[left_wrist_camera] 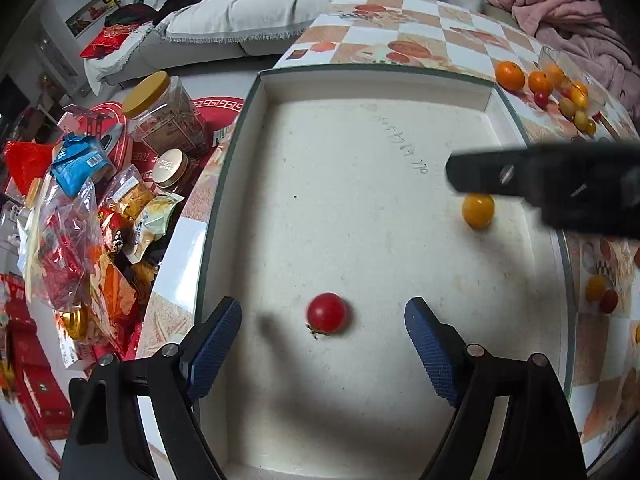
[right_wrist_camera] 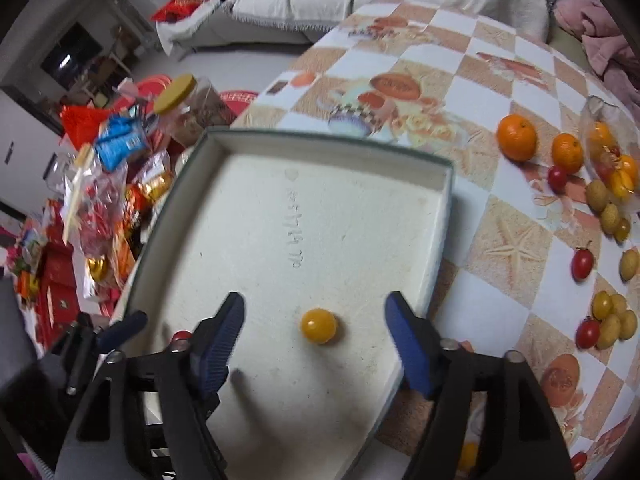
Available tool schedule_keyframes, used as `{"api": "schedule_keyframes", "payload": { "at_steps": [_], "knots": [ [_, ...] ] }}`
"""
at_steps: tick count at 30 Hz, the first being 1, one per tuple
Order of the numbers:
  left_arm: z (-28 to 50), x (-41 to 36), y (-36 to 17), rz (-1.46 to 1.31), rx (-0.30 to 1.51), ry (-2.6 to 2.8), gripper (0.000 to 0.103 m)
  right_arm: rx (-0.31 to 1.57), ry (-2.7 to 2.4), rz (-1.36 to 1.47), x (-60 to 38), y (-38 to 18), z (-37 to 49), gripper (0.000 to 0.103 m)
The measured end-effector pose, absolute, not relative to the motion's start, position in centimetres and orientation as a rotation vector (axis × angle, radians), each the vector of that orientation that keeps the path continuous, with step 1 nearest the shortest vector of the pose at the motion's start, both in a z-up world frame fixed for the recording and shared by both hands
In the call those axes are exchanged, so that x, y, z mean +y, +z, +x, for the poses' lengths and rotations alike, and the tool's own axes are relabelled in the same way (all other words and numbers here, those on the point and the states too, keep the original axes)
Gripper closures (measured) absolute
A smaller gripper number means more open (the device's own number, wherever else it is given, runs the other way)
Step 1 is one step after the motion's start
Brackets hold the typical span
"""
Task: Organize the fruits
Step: 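Carry both tomatoes over the white tray and open both tools to drop them, then move both open tools back over the cherry tomatoes on the table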
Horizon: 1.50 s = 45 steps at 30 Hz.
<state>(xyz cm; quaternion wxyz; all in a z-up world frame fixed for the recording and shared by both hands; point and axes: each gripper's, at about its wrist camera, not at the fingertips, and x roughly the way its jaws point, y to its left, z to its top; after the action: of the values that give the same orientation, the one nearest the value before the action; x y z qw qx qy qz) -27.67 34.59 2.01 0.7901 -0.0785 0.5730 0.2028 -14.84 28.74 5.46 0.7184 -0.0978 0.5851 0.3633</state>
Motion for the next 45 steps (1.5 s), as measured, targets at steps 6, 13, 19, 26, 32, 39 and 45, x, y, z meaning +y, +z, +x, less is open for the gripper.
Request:
{"api": "schedule_keyframes", "payload": {
  "at_steps": [6,13,19,26,32,39,45],
  "knots": [
    [-26.6,32.5,3.5,-0.131,1.218,0.389,0.018,1.248,0.703,-0.136,23.8,7.8,-13.9,0.022],
    [-22.6,27.5,6.4,-0.083,1.15,0.247,0.018,1.274,0.475,-0.068,13.1,7.6,-13.4,0.022],
    [-18.1,22.3,6.8,-0.064,1.14,0.113,0.018,1.309,0.313,-0.039,4.6,6.7,-13.5,0.022],
    [-14.4,17.1,4.9,-0.036,1.169,0.03,0.018,1.331,0.251,-0.01,-0.3,5.3,-14.0,0.022],
    [-12.5,15.0,3.3,-0.009,1.196,0.01,0.018,1.348,0.268,-0.008,-1.1,4.4,-13.8,0.022],
    [-10.9,13.9,2.3,0.011,1.199,0.019,0.018,1.357,0.289,-0.015,-1.4,3.7,-13.9,0.022],
    [-9.7,13.2,1.4,0.014,1.201,0.021,0.018,1.352,0.294,-0.044,-1.2,3.3,-13.9,0.022]
  ]
}}
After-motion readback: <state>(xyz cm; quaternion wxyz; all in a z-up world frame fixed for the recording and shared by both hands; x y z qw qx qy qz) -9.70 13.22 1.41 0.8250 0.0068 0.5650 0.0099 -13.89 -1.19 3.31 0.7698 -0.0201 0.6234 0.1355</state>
